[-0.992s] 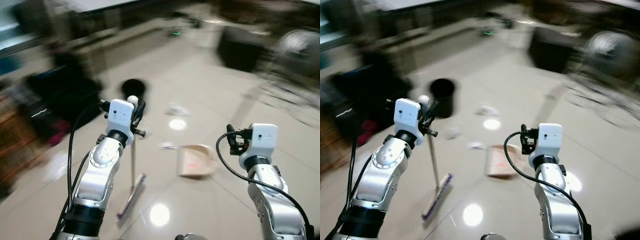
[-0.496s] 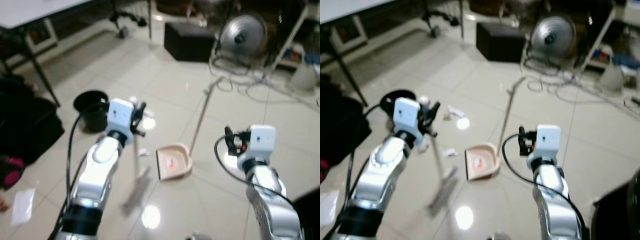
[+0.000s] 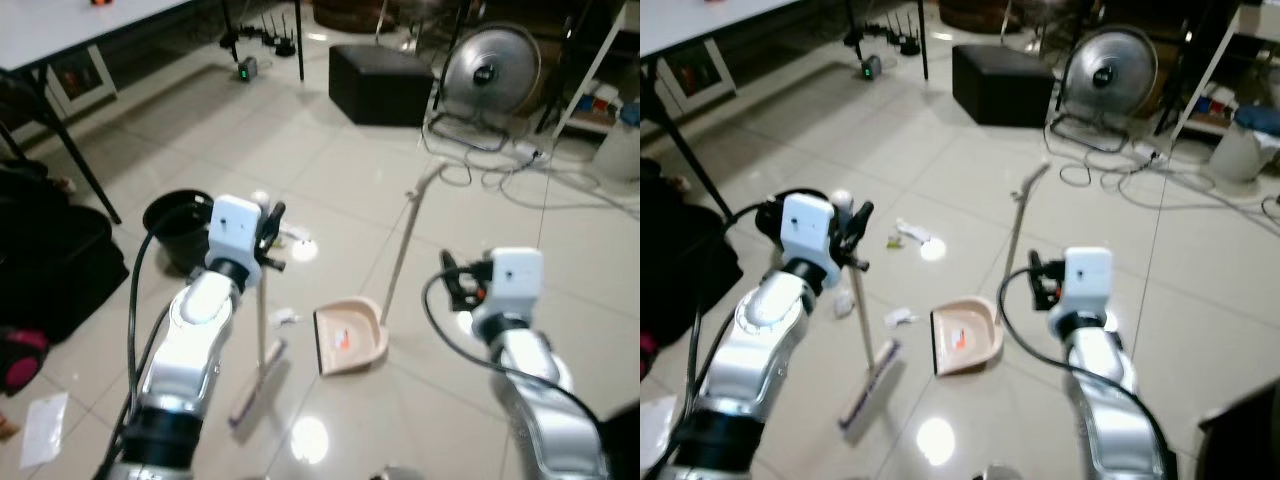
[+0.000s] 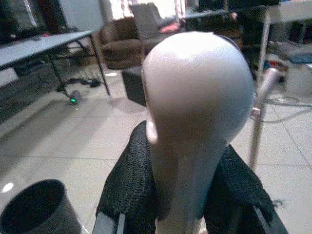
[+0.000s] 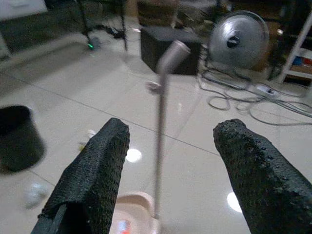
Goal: Sweep floor
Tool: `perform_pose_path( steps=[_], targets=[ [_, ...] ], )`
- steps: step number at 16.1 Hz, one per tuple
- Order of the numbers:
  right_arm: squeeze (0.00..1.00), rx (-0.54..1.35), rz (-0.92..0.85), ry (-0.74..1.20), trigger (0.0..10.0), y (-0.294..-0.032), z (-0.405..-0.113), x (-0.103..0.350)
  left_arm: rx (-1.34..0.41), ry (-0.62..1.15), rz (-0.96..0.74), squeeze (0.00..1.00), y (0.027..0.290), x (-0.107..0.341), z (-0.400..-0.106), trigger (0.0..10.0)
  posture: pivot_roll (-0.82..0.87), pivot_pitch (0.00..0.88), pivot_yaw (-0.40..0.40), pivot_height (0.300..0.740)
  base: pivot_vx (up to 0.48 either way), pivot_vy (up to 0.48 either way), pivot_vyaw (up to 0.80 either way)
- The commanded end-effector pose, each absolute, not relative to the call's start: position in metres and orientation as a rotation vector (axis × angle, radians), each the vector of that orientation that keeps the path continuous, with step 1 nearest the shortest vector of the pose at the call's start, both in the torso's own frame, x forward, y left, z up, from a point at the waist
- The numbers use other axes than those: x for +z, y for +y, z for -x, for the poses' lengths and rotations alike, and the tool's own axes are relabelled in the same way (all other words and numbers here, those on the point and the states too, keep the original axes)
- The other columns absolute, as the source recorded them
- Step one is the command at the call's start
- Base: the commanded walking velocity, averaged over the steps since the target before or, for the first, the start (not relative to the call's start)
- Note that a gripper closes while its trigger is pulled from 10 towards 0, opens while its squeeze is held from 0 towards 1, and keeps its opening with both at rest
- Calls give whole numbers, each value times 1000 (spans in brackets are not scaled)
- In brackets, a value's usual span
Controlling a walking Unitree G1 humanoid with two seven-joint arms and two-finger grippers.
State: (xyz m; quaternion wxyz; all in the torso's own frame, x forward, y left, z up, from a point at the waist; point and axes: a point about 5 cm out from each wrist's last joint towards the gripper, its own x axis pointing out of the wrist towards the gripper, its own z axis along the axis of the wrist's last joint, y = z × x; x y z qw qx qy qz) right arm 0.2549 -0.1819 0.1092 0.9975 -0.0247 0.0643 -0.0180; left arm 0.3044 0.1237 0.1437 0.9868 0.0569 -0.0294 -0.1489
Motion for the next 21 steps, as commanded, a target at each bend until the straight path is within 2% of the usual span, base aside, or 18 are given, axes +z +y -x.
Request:
perform_pose_path(
  steps=[1, 11, 21],
  targets=[
    [0, -15, 57, 112, 10000, -178, -258, 112, -294, -94, -90, 0, 125, 152, -303, 10000, -74, 71, 5, 740, 326, 0, 0],
    [0, 10, 139, 77, 10000, -179, -271, 118, -291, -89, -95, 0, 126, 152, -304, 10000, -68, 65, 21, 740, 326, 0, 0],
    [0, -58, 156, 122, 10000, -189, -270, 105, -298, -86, -95, 0, 125, 151, -306, 10000, -71, 65, 38, 740, 327, 0, 0]
  ],
)
